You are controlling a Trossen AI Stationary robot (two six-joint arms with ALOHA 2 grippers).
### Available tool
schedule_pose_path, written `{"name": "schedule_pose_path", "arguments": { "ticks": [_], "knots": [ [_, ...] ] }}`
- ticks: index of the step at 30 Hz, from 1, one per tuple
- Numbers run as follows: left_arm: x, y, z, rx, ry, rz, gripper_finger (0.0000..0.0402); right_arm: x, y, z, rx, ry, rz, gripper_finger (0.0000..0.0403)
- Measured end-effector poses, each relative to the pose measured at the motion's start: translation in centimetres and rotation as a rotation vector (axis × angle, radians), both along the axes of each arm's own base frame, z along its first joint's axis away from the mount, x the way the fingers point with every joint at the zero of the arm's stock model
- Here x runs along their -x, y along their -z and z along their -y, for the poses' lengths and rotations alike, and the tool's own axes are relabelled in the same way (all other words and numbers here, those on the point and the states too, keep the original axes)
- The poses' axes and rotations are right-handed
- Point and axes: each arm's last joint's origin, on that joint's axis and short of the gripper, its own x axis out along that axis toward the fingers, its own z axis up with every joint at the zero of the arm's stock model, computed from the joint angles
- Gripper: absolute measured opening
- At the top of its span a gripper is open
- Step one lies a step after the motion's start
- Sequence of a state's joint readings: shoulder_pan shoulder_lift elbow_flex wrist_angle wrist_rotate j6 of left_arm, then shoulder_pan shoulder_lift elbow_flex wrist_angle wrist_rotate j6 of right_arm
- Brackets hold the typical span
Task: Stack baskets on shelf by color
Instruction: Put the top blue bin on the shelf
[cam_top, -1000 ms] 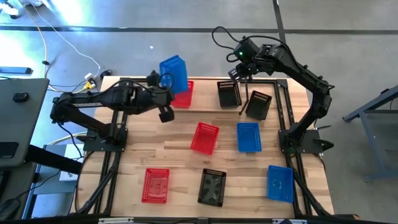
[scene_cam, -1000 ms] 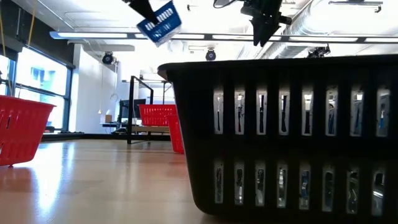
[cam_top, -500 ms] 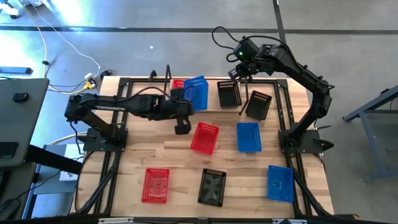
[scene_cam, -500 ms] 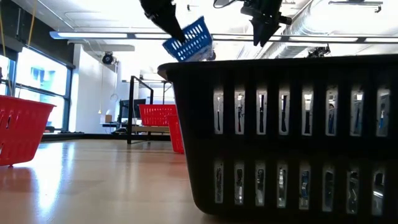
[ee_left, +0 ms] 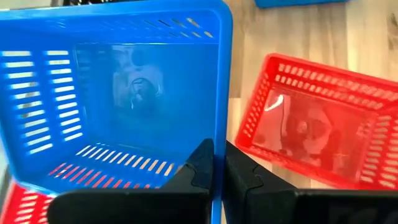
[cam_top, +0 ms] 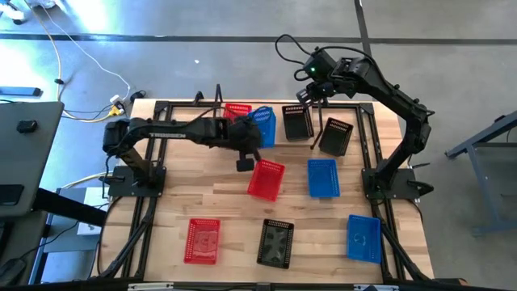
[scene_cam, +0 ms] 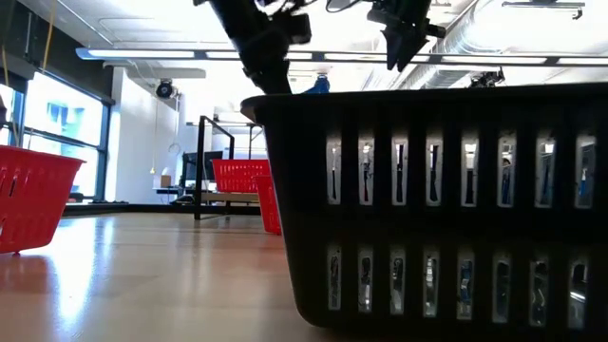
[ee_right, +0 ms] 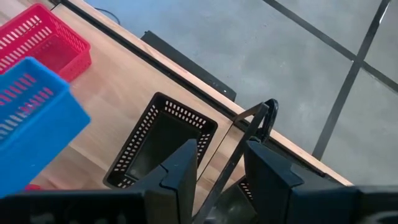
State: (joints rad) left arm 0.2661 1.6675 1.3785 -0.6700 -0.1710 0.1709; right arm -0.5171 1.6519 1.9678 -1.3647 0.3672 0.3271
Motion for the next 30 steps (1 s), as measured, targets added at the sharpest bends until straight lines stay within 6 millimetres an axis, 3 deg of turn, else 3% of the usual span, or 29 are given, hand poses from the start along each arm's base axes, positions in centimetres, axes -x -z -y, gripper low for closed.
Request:
{"name": "schedule_pose_path", "arguments": {
  "ticks": [18, 30],
  "knots": [
    [0.3, 0.3, -4.6, -0.030, -0.016, 0.068, 0.0000, 0.0, 0.0, 0.0, -0.001, 0.012, 0.004, 0.0119],
    [-0.2, 2.4, -7.5, 0.004, -0.031, 0.066, 0.0000, 0.0, 0.0, 0.0, 0.000, 0.012, 0.004, 0.0119]
  ]
}}
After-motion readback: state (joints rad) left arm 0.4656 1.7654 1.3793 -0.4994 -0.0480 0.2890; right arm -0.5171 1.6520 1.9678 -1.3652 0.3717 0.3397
